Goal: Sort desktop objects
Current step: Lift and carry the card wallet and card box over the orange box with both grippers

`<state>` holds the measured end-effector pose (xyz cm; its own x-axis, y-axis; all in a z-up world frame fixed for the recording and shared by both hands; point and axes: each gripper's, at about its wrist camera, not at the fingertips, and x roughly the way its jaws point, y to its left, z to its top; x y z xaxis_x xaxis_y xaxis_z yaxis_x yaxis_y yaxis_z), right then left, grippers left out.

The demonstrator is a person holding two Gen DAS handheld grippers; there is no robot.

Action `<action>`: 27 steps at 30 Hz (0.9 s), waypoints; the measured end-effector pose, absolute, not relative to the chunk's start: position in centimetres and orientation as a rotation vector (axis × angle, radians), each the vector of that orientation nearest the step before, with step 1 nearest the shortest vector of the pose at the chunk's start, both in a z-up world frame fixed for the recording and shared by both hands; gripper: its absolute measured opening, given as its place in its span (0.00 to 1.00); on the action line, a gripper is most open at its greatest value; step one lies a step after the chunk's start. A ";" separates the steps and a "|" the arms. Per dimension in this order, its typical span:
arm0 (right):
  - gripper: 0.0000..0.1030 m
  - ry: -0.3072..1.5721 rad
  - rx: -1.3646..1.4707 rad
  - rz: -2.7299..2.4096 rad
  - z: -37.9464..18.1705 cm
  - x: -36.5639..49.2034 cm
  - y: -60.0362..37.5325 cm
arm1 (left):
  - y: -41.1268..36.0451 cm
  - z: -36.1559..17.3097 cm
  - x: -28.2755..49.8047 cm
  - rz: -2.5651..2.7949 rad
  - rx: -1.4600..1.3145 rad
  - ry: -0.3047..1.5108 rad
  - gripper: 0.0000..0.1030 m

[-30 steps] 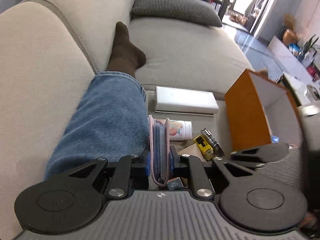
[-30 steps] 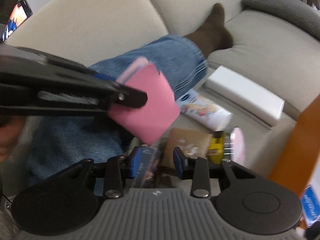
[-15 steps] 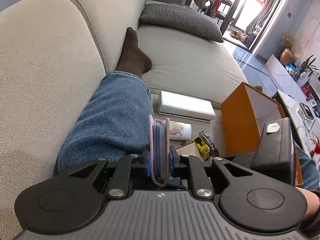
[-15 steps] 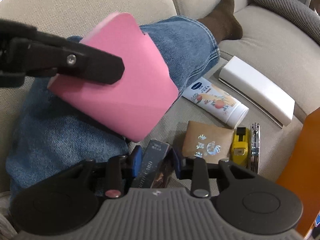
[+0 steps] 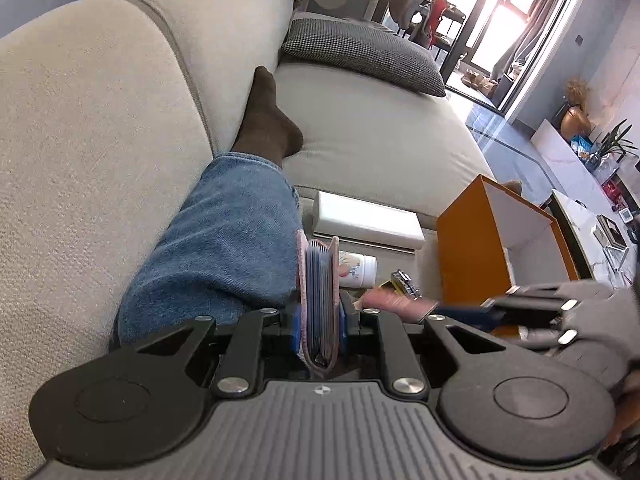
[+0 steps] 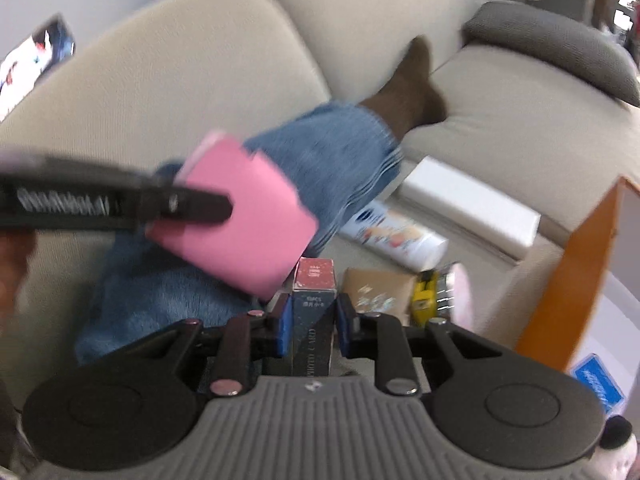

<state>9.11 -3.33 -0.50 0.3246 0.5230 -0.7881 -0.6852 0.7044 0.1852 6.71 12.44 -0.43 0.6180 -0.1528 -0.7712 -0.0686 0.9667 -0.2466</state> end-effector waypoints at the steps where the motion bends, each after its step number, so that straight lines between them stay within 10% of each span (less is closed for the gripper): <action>1: 0.24 0.935 -0.172 0.781 0.1 9.3 -4.1 | 12.2 -0.3 6.8 -0.059 -0.263 0.905 0.18; 27: 0.24 0.958 -0.208 0.587 -4.1 11.2 -7.4 | 8.8 -4.0 8.4 -0.121 -0.250 1.026 0.18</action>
<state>11.18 -7.42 -4.10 0.4349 0.3783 -0.8172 -0.5567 0.8262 0.0863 8.39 8.79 -3.98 0.5147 -0.2161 -0.8297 -0.0173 0.9649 -0.2620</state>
